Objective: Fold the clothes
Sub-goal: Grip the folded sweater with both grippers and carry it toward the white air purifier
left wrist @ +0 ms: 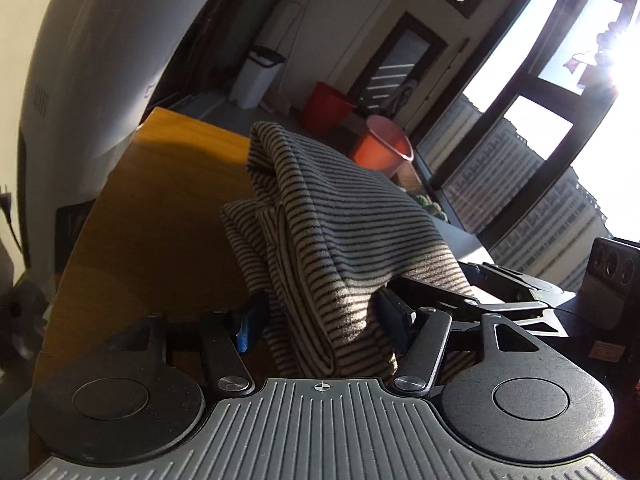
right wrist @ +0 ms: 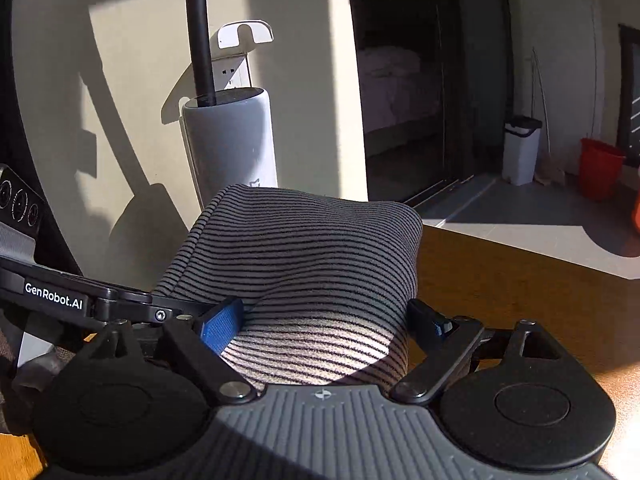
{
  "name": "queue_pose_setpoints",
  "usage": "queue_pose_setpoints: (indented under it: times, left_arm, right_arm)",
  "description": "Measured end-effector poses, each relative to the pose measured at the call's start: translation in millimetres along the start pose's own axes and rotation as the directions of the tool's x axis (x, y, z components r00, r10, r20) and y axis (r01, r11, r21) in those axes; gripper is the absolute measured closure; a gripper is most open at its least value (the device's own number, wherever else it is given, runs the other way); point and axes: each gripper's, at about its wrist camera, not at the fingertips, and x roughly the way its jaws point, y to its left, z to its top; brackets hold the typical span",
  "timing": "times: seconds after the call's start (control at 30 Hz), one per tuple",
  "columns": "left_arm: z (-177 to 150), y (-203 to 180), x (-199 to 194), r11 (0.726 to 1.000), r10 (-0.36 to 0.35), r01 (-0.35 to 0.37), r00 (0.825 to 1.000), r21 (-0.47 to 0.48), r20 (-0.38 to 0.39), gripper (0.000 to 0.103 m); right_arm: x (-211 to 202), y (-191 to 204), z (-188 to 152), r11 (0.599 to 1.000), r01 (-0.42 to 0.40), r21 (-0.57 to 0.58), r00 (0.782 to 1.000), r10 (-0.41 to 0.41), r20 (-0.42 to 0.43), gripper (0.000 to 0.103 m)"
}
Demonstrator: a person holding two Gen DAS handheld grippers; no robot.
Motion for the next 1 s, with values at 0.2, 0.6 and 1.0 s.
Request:
queue_pose_setpoints:
  times: [0.2, 0.6, 1.0]
  left_arm:
    - [27.2, 40.6, 0.2, 0.994, 0.020, -0.016, 0.999, -0.104, 0.032, 0.033]
    - [91.6, 3.1, -15.2, 0.999, -0.053, 0.054, 0.989, -0.001, 0.136, 0.036]
    - [86.2, 14.0, 39.0, 0.994, 0.089, -0.093, 0.992, 0.051, 0.089, 0.047]
  right_arm:
    - [38.6, 8.3, 23.6, 0.996, -0.010, -0.086, 1.000, 0.010, 0.007, 0.013]
    - [21.7, 54.4, 25.7, 0.916, 0.136, -0.377, 0.991, -0.122, 0.063, 0.013]
    - [17.8, 86.3, -15.6, 0.886, 0.127, -0.446, 0.992, -0.122, 0.040, 0.006]
